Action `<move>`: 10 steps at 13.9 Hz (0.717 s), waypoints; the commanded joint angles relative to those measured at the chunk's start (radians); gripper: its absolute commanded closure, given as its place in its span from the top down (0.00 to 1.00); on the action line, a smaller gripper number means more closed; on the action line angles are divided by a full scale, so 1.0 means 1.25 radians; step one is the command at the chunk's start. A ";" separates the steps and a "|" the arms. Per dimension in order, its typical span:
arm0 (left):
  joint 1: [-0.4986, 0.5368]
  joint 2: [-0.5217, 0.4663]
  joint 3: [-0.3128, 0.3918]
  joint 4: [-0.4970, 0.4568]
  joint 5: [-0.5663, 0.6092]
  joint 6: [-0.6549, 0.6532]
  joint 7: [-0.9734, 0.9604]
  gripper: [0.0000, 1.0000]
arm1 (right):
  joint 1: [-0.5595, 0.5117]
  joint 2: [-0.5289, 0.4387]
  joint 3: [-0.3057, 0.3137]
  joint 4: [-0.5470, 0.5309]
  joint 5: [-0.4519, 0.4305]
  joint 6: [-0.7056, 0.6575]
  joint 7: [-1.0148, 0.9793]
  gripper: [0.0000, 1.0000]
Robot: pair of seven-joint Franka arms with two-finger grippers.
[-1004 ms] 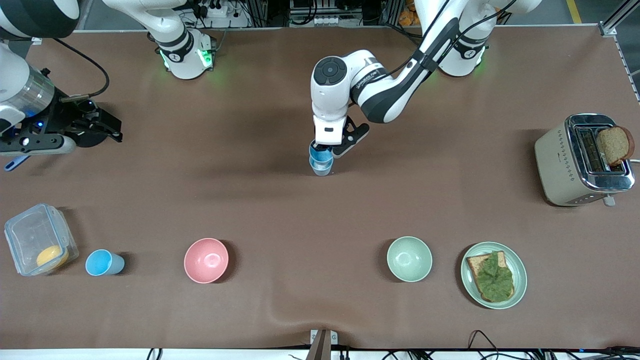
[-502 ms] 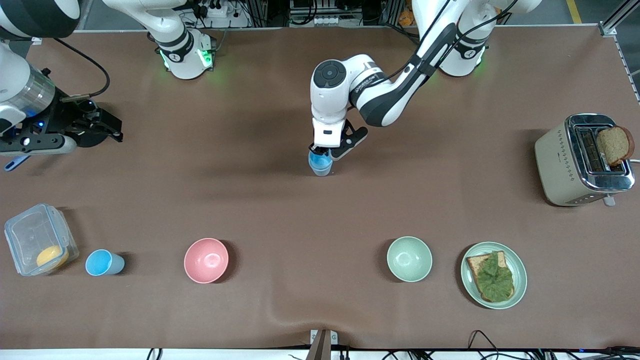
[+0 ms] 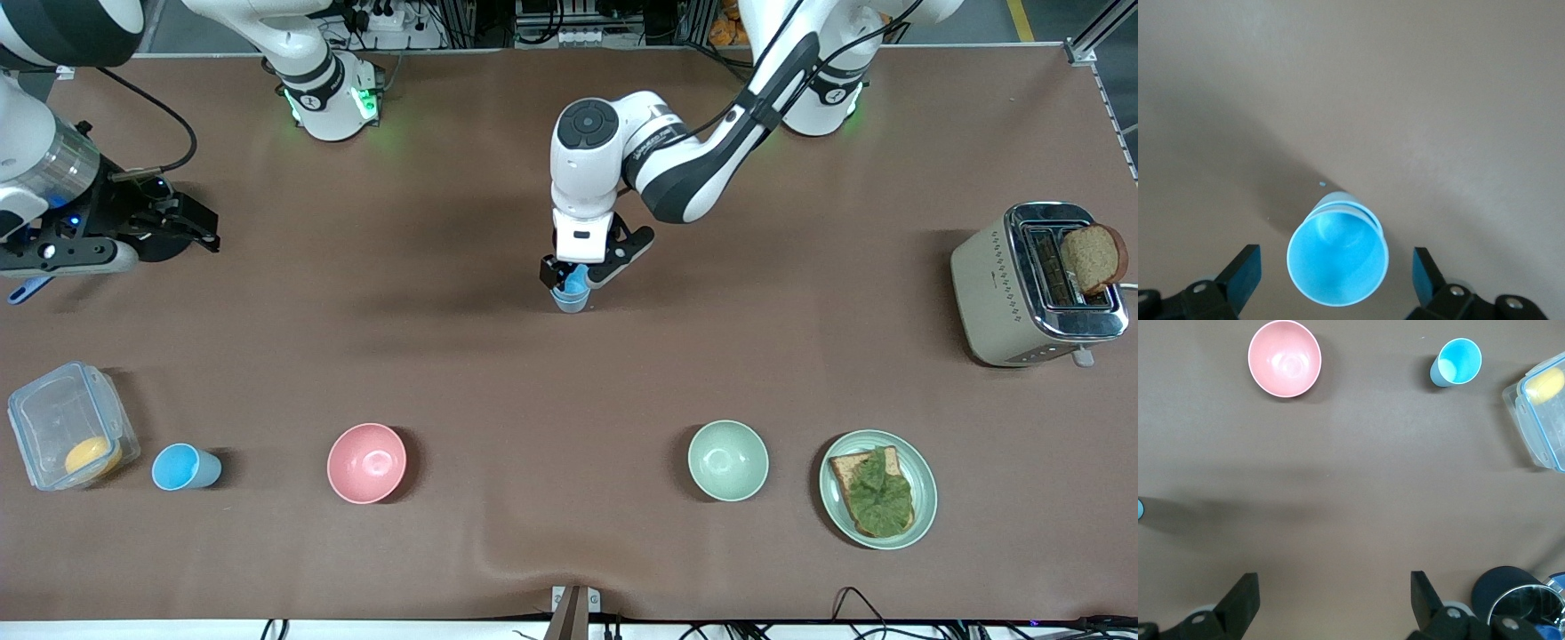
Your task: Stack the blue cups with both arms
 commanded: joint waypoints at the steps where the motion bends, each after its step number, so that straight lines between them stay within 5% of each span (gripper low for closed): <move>1: 0.015 -0.040 0.005 0.063 0.021 -0.108 0.044 1.00 | -0.011 -0.004 0.013 0.004 -0.015 -0.010 -0.005 1.00; 7: 0.082 -0.158 -0.002 0.137 0.004 -0.298 0.149 1.00 | -0.011 -0.004 0.013 0.004 -0.015 -0.008 -0.005 1.00; 10: 0.151 -0.257 0.002 0.137 -0.105 -0.379 0.290 1.00 | -0.011 -0.004 0.013 0.004 -0.015 -0.010 -0.005 1.00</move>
